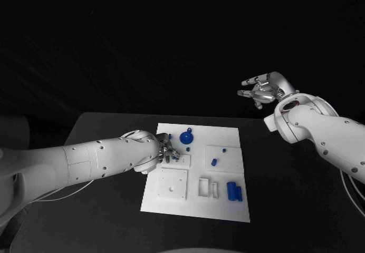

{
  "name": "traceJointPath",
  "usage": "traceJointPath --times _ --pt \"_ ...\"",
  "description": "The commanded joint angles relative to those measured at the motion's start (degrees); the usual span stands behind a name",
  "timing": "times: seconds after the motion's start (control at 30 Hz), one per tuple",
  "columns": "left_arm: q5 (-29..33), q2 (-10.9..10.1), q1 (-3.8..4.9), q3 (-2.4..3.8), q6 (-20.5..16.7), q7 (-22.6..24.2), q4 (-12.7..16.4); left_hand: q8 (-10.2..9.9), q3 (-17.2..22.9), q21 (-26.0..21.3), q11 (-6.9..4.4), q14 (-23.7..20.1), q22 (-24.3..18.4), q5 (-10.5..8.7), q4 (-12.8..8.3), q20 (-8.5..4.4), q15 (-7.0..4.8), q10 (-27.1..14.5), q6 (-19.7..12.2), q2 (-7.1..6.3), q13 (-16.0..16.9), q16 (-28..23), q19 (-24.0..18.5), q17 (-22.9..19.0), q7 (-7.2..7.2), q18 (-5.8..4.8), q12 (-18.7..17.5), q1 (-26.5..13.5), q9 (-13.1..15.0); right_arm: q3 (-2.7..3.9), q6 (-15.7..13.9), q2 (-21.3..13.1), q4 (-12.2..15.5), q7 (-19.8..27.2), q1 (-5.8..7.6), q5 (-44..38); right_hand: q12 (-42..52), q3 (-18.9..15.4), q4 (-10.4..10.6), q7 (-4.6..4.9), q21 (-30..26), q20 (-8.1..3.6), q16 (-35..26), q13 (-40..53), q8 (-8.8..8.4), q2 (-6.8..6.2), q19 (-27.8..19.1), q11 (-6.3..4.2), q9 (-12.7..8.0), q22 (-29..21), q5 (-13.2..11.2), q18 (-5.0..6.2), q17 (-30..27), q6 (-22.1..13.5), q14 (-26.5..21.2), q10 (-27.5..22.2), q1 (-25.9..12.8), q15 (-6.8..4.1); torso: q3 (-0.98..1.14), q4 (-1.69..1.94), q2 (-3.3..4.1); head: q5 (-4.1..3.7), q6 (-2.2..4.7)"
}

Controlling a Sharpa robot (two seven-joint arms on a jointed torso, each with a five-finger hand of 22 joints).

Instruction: Assemble the parts on the task board

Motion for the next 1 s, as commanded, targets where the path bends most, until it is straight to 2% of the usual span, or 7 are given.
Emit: traceJointPath --times 0.03,0.17,0.4,0.43,1.0 --pt "-0.38 -0.01 -0.23 0.01 0.91 -0.21 0.21 0.16 5.15 -0.19 -0.49 -0.07 0.05 0.16 -5.23 0.00 -0.34 2.75 3.90 0.48 0.05 0.09 0.27 0.00 -3.72 -0.48 0.05 0.31 6.07 0.03 0.55 0.10 -0.02 -0.07 0.02 0.06 0.00 -0.21 0.01 0.04 0.31 -0.33 -0.36 -0.08 -0.18 0.18 2.91 -0.08 -0.04 -0.05 0.31 0.87 0.05 0.25 0.30 -0.67 -0.36 0.08 -0.02 -0.04 0.04 -0.06 -0.10" --pt "-0.37 0.00 -0.56 0.01 0.89 -0.27 0.15 0.17 5.17 -1.66 -0.51 -0.04 1.61 0.16 -5.34 -0.02 -0.35 2.74 3.88 0.54 0.06 0.11 0.87 0.01 -3.71 -0.54 0.08 0.31 5.91 0.03 0.61 0.14 -0.08 -0.24 0.02 0.05 0.00 -0.21 0.01 0.04 0.31 -0.33 -0.36 -0.08 -0.18 0.18 2.91 -0.08 -0.04 -0.05 0.31 0.87 0.05 0.25 0.30 -0.67 -0.36 0.08 -0.04 -0.04 0.05 -0.04 -0.15" --pt "-0.35 -0.03 -0.99 0.01 1.04 -0.37 0.03 0.17 5.17 -1.76 -0.51 -0.04 1.70 0.16 -5.34 -0.02 -0.35 2.74 3.88 0.54 0.06 0.11 0.91 0.00 -3.71 -0.54 0.08 0.32 5.90 0.03 0.35 0.21 -0.24 -0.19 0.01 0.05 0.17 -0.35 0.11 0.01 0.61 -0.35 -0.37 -0.04 -0.18 0.21 2.93 -0.10 -0.03 -0.09 0.58 0.87 0.16 0.34 0.38 -0.56 -0.41 0.05 -0.04 0.00 0.06 -0.08 -0.27" --pt "-0.35 -0.05 -1.02 0.01 1.09 -0.39 0.02 0.18 5.14 -3.18 -0.50 -0.02 2.90 0.13 -5.36 0.01 -0.34 2.74 3.90 0.56 0.05 0.06 1.53 -0.09 -3.70 -0.55 0.08 0.34 5.80 0.03 0.33 0.22 -0.26 -0.19 0.01 0.05 0.16 -0.34 0.11 0.00 0.59 -0.36 -0.37 -0.06 -0.17 0.22 2.93 -0.12 -0.03 -0.12 0.70 0.88 0.17 0.36 0.41 -0.56 -0.40 0.04 -0.04 0.00 0.06 -0.07 -0.30" --pt "-0.34 -0.30 -1.17 0.02 1.64 -0.72 -0.02 0.19 5.13 -3.52 -0.52 0.05 3.05 0.13 -5.37 -0.04 -0.36 2.75 3.93 0.55 0.12 0.23 1.75 0.08 -3.70 -0.63 0.23 0.52 5.56 0.03 0.31 0.32 -0.58 -0.20 0.01 0.07 0.24 -0.35 0.19 -0.01 0.77 -0.38 -0.43 -0.05 -0.19 0.21 2.92 -0.14 -0.03 -0.22 1.10 0.88 0.26 0.41 0.47 -0.51 -0.50 0.02 -0.01 -0.06 0.05 0.00 -0.53"
